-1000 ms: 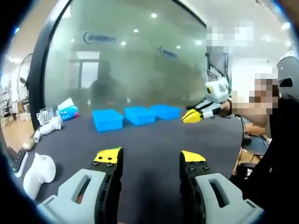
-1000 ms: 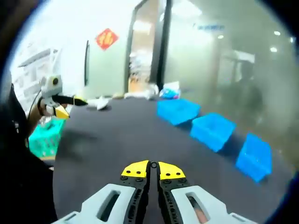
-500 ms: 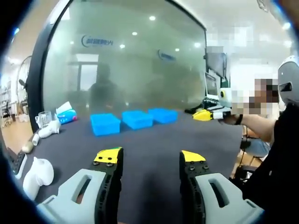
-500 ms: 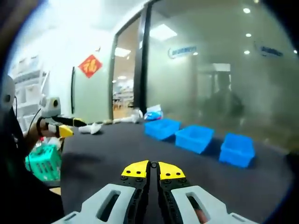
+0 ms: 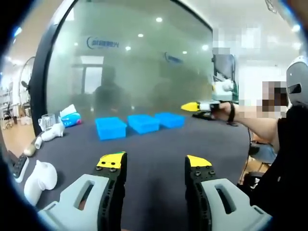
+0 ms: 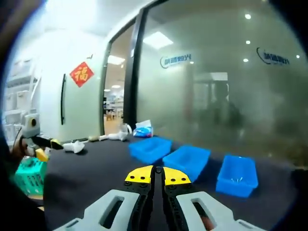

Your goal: Sort the screws, nuts, and washers into the corresponding bins

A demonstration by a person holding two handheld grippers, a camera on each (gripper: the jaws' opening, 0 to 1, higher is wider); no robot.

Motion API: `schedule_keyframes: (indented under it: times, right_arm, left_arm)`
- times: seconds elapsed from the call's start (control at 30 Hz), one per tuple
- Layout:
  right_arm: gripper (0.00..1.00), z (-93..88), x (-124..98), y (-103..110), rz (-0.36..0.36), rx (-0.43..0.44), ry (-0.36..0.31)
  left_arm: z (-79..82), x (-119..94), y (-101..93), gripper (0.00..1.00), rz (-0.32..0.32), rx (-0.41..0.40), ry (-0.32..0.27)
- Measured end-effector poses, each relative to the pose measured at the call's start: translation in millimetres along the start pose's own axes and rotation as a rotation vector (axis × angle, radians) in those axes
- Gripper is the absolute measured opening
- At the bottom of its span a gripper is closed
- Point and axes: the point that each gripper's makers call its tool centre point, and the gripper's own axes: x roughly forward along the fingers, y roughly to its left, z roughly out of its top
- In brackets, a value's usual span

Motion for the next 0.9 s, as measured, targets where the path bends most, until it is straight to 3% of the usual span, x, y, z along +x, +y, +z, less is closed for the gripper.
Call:
schedule_keyframes:
  times: [0.3,0.63,0.9]
  right_arm:
    - [0.04,14.6,64,-34,-0.050,-0.015,0.038]
    - [0.04,3.9,122,-59,-0.085,-0.057,0.124]
    - [0.04,-10.7,152,-76,-0.122,-0.055,0.176]
  left_arm:
    - [0.1,-3,5.4,0.46,0.013,-0.007,-0.008]
    - [-2.4,-3,12.3,0.46,0.024,-0.014,-0.006]
    - [-6.2,-2,13.9,0.46,0.025,-0.024,0.000]
